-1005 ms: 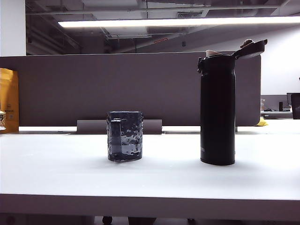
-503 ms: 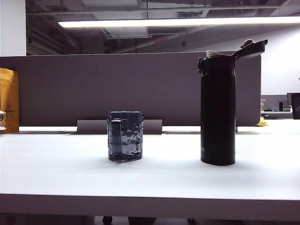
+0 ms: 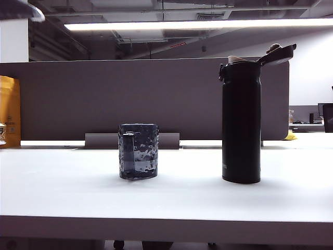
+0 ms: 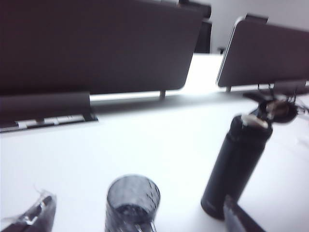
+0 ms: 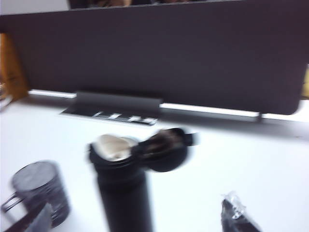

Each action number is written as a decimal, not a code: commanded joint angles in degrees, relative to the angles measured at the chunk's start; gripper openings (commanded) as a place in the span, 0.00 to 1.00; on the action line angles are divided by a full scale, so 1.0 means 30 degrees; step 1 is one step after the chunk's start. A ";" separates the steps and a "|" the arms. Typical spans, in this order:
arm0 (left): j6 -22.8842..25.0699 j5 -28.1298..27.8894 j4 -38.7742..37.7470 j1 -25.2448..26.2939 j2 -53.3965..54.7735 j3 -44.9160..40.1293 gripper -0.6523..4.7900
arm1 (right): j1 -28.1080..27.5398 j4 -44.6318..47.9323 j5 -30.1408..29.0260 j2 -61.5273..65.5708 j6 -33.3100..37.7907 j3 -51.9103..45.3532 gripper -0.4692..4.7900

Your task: Pick up the black thermos, pour some water into the cup, then place the black thermos back on the table.

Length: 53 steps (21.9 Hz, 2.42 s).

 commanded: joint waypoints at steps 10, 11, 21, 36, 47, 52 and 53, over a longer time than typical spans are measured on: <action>0.3708 -0.0146 0.0488 -0.4007 0.3162 0.0080 1.00 | 0.5705 0.6827 0.5202 0.7016 0.0386 -0.1566 1.00; 0.3701 -0.0197 0.0539 -0.4124 0.3257 0.0080 1.00 | 0.5646 0.7322 0.5202 0.7606 0.0699 -0.1698 1.00; 0.3694 -0.1115 0.0765 -0.4313 0.4065 0.0080 1.00 | 0.5333 1.3100 0.5282 1.3865 0.1406 -0.1807 1.00; 0.3708 -0.1013 0.0692 -0.4306 0.4160 0.0066 1.00 | 0.4998 1.8272 0.6768 1.8884 0.1443 -0.1690 1.00; 0.3708 -0.1049 0.0328 -0.4299 0.4175 0.0044 1.00 | 0.4612 2.0720 0.6907 2.1536 0.1450 -0.1290 1.00; 0.3708 -0.1056 -0.0080 -0.4299 0.4306 0.0029 1.00 | 0.4612 2.1595 0.6921 2.2709 0.1443 -0.0335 1.00; 0.3708 -0.1056 -0.0080 -0.4299 0.4313 0.0029 1.00 | 0.4612 2.1595 0.6921 2.2972 0.1435 -0.0036 1.00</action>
